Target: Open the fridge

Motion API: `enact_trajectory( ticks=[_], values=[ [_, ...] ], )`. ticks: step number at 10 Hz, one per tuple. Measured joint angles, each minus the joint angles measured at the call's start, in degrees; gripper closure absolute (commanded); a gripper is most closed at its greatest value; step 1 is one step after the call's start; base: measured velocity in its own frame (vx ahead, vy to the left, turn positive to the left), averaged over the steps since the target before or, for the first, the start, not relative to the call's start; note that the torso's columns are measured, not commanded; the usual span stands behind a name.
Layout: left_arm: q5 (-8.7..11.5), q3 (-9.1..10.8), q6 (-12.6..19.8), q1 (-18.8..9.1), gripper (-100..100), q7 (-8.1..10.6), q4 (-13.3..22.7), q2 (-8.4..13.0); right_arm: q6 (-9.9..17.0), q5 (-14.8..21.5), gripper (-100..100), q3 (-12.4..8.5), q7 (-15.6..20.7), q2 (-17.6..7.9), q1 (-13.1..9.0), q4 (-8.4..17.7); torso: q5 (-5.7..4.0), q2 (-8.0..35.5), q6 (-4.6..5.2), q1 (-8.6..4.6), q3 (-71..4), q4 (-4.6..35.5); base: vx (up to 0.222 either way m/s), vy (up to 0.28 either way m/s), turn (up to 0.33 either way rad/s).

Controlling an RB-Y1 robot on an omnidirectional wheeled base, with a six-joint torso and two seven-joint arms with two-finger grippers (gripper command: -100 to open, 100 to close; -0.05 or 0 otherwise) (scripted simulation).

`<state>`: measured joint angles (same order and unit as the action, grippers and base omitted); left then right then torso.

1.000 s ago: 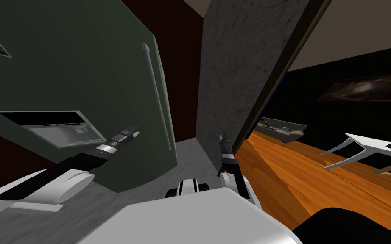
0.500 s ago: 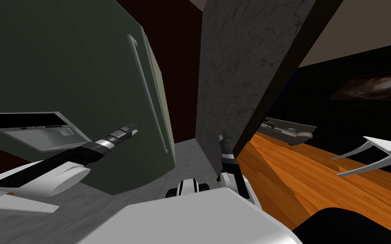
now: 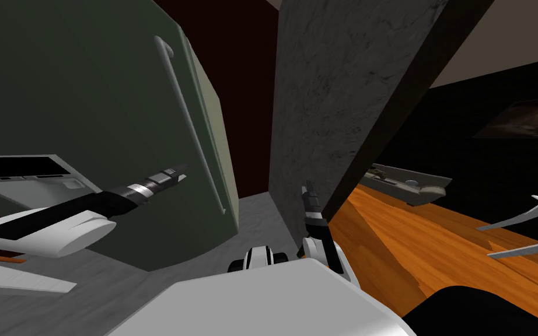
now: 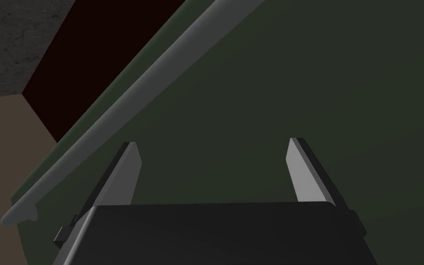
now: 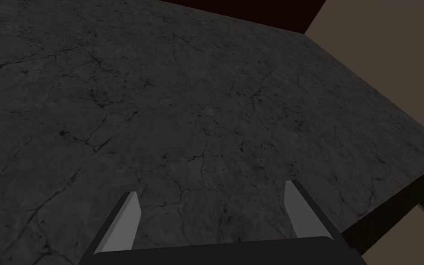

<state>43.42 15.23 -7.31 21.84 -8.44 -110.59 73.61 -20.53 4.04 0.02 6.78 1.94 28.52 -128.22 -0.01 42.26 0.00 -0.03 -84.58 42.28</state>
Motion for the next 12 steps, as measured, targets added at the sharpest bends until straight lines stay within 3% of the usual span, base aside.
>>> enact_trajectory(
  ticks=[5, 8, 9, 10, 12],
  values=[
    [4.11, 0.84, 2.05, -1.22, -100, -0.21, 2.59, 7.37, 0.0, 0.0, 0, 0.0, 0.0, 0.0, 0.0, 0.0, 0.01, -0.02, 0.01, 0.03, -0.01, -0.01, 0.063, -0.101, 0.045],
    [6.07, 1.16, 2.99, -1.81, -100, -0.44, 3.58, 10.63, 0.0, 0.0, 0, 0.0, 0.0, 0.0, -0.01, 0.0, 0.02, 0.05, 0.0, 0.07, 0.03, 0.02, 0.047, -0.082, 0.029],
    [6.14, 1.16, 3.04, -1.85, -100, -0.45, 3.62, 10.74, 0.0, 0.0, 0, -0.01, 0.0, -0.01, -0.01, 0.0, 0.07, 0.12, 0.0, 0.24, 0.08, 0.03, 0.006, -0.011, -0.003],
    [6.13, 1.16, 3.03, -1.85, 100, -0.45, 3.61, 10.74, 0.0, 0.0, 0, -0.01, 0.0, -0.01, -0.01, 0.0, 0.09, 0.15, -0.01, 0.27, 0.1, 0.05, 0.0, 0.0, 0.0],
    [6.02, 1.84, 2.76, -0.7, 100, -1.2, 2.43, 11.35, 0.0, 0.0, 0, -0.02, 0.0, -0.03, -0.02, 0.0, 0.09, 0.37, 0.04, 0.17, 0.15, 0.16, -0.121, 0.14, 0.033]
  ],
)
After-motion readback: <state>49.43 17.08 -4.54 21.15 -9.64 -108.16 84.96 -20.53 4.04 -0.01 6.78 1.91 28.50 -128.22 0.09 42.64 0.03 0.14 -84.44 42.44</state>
